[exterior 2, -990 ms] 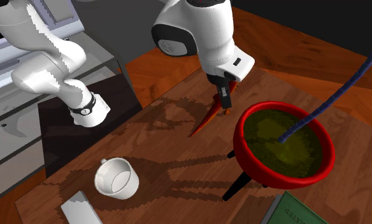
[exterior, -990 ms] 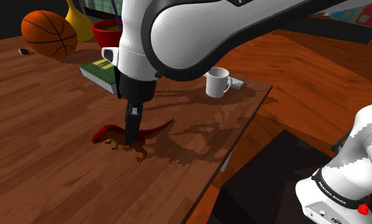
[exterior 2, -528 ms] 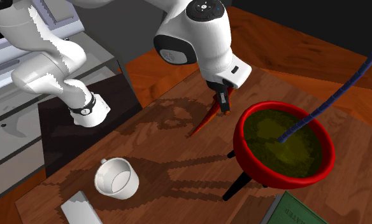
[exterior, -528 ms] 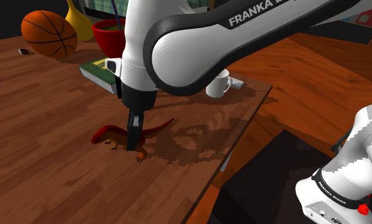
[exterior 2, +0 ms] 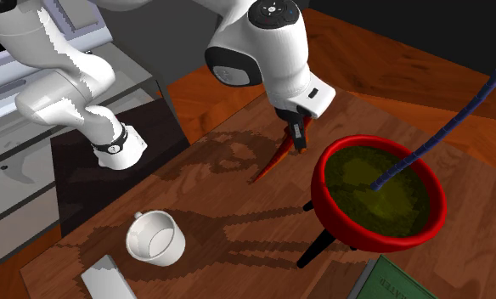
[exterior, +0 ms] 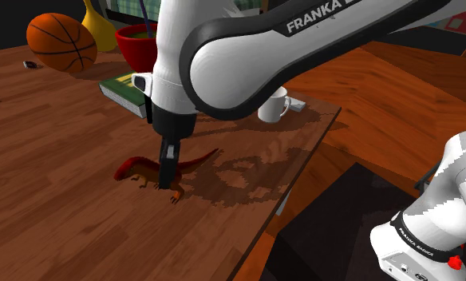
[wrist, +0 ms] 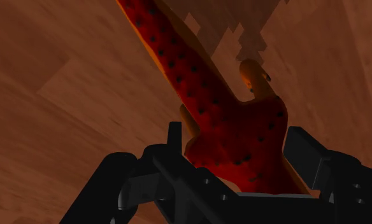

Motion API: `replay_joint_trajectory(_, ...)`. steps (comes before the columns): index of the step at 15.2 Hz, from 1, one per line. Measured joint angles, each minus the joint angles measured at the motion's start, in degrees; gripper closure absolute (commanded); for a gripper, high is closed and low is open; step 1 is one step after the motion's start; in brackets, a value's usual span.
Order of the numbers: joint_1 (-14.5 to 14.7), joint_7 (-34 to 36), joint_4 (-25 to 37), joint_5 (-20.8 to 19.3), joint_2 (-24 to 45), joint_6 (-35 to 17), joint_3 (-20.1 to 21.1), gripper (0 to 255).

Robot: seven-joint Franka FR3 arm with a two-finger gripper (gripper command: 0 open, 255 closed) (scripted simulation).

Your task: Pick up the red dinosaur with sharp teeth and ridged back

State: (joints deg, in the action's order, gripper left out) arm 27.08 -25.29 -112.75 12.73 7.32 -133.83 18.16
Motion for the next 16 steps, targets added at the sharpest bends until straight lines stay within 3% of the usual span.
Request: replay_joint_trajectory(16, -0.3, 1.9, 7.5, -0.4, -3.2, 10.5, -0.2, 255)
